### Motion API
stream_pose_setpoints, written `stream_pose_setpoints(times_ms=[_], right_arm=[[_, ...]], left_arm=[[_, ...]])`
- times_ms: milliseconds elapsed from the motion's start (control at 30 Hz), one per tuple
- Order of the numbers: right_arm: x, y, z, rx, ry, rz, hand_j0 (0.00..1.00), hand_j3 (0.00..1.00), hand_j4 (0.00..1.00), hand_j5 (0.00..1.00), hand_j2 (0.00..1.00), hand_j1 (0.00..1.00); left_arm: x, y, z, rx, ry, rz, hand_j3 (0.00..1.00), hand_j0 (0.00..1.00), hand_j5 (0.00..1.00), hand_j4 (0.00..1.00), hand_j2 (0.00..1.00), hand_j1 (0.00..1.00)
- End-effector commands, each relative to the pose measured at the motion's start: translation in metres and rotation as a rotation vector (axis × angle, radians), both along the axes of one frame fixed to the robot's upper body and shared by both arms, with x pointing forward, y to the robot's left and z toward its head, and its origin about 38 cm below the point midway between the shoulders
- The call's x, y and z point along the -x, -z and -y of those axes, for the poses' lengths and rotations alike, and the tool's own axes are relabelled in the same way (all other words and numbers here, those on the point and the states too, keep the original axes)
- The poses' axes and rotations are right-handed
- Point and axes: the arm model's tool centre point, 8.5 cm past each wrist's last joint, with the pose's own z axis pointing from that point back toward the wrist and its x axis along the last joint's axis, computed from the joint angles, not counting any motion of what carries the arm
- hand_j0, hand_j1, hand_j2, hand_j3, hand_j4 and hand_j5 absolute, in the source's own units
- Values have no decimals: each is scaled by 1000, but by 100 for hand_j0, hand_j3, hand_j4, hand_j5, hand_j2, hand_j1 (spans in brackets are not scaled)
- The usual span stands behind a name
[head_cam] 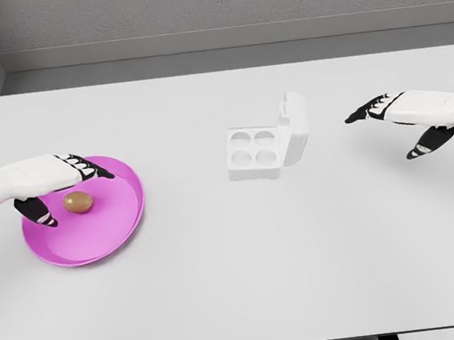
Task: Pack egg into the box and close the box lid
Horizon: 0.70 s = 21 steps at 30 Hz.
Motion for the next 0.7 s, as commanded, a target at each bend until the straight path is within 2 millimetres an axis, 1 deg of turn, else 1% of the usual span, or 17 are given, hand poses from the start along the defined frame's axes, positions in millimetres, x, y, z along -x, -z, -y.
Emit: stream_pose_setpoints(times_ms=[0, 67, 167, 233, 267, 300, 500, 667], right_arm=[[0, -1, 0, -3, 0, -2, 100, 100, 100, 100, 100, 100], [0, -1, 0, -4, 1, 0, 100, 100, 100, 100, 100, 100], [0, -1, 0, -4, 3, -1, 100, 100, 100, 100, 100, 100], [0, 0, 0, -3, 2, -3, 100, 100, 100, 100, 100, 100], [0, 0, -1, -3, -1, -2, 100, 100, 100, 100, 100, 100], [0, 0, 0, -3, 1, -3, 100, 100, 100, 100, 100, 100], [0, -1, 0, -7, 4, 0, 100, 100, 100, 100, 100, 100], [0, -1, 0, -7, 4, 1, 100, 100, 100, 100, 100, 100]], left_arm=[[-3, 3, 1, 13, -9, -7, 100, 100, 100, 100, 100, 100], [-4, 6, -1, 15, -18, -12, 100, 100, 100, 100, 100, 100], [-8, 11, 4, 34, -23, -18, 100, 100, 100, 100, 100, 100], [-10, 13, 0, 31, -36, -23, 100, 100, 100, 100, 100, 100], [-14, 19, -1, 42, -51, -34, 100, 100, 100, 100, 100, 100], [-14, 21, -3, 41, -58, -37, 100, 100, 100, 100, 100, 100], [-16, 22, 1, 77, -62, -50, 100, 100, 100, 100, 100, 100], [-15, 22, 2, 75, -56, -49, 100, 100, 100, 100, 100, 100]])
